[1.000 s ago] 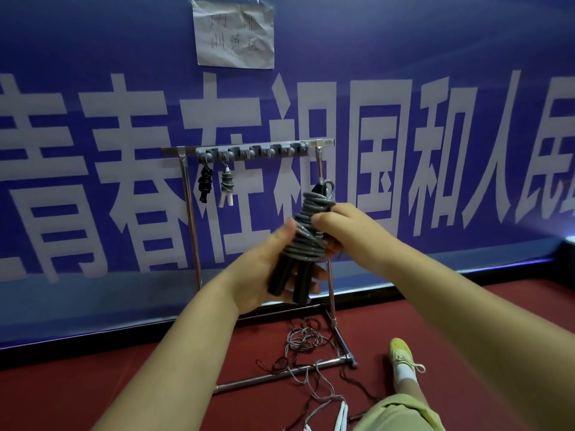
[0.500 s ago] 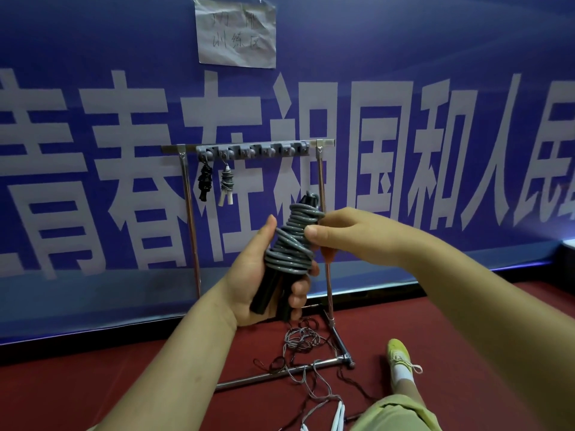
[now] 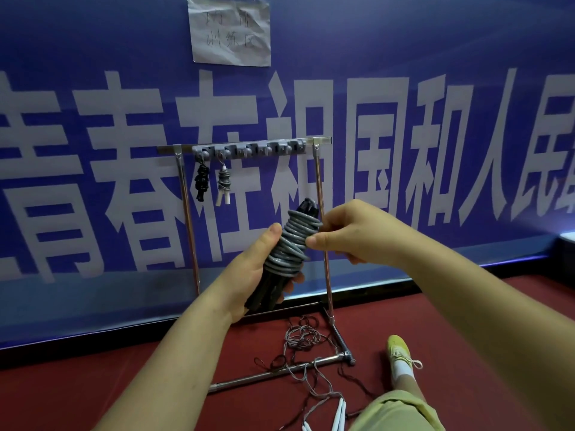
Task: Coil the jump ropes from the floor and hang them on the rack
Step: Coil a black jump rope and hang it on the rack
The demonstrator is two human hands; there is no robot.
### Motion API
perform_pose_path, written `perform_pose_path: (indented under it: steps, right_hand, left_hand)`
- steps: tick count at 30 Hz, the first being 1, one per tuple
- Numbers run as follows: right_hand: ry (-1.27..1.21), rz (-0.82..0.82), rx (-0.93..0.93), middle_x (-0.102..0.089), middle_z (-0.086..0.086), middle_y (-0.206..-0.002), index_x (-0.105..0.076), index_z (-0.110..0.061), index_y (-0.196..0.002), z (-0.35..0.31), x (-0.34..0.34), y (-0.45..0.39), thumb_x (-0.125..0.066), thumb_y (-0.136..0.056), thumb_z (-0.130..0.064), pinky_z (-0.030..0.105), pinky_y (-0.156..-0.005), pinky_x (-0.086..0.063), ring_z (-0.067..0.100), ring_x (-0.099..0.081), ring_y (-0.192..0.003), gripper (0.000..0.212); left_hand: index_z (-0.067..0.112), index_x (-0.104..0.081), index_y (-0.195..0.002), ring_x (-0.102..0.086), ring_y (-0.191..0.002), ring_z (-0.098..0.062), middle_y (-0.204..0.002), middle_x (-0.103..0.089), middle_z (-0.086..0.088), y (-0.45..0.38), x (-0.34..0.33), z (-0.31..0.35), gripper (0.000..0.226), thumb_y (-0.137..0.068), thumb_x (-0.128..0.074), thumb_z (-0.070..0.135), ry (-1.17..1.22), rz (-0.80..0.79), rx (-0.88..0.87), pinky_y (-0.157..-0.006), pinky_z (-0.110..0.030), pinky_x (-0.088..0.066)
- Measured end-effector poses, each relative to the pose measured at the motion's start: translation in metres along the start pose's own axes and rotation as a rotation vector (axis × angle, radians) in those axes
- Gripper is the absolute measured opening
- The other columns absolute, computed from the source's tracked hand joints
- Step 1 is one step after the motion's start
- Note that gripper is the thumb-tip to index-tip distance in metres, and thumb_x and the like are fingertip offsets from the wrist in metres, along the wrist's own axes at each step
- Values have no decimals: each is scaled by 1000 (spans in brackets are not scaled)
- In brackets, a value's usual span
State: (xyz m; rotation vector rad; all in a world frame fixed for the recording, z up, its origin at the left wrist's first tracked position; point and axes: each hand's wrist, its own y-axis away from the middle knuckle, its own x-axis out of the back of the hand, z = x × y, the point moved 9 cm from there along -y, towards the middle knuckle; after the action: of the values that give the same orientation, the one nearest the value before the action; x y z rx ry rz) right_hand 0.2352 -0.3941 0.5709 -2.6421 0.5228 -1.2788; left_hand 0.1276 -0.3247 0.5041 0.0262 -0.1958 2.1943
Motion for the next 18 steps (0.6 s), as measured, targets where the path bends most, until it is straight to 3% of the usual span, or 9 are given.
perform_pose_path:
  steps: [3,6,8,12,18]
  right_hand:
    - [-15,-18,9,-59,-3,-60,-69,-10,-88,0,-3,3,-68,-85,-37,19,-45,-42,5,-54,-46,27]
    - [-45,1,24,-60,-6,-60,-69,-11,-90,-1,-1,3,-68,-86,-34,18,-45,-42,3,-56,-48,24]
    - [-117,-4,18,-60,-9,-58,-69,-13,-91,1,1,3,-69,-85,-32,16,-46,-41,4,-57,-52,20]
    - [-218,-79,20,-62,-9,-59,-67,-18,-88,2,-4,3,-69,-85,-28,19,-52,-43,4,-57,-56,10]
    - [-403,-183,-23,-70,4,-86,-64,-11,-96,14,1,8,-66,-82,-34,27,-64,-53,16,-65,-74,27]
  left_hand:
    - [15,-66,-103,-65,-66,-16,-88,-72,-14,1,1,7,58,-74,-51,63,25,-9,-39,-56,-27,-48]
    - [16,-64,-108,-67,-68,-14,-92,-72,-11,3,4,13,44,-81,-58,50,3,-17,-65,-59,-27,-48]
    - [14,-64,-107,-64,-68,-15,-90,-72,-9,3,5,15,49,-73,-59,49,-36,-22,-83,-63,-30,-46]
    - [5,-60,-99,-52,-55,-13,-79,-62,-9,3,0,20,59,-64,-61,52,1,-30,-144,-50,-25,-44]
    - [19,-65,-84,-47,-43,-12,-73,-59,-8,3,-8,23,31,-67,-62,44,396,-144,-175,-42,-24,-38]
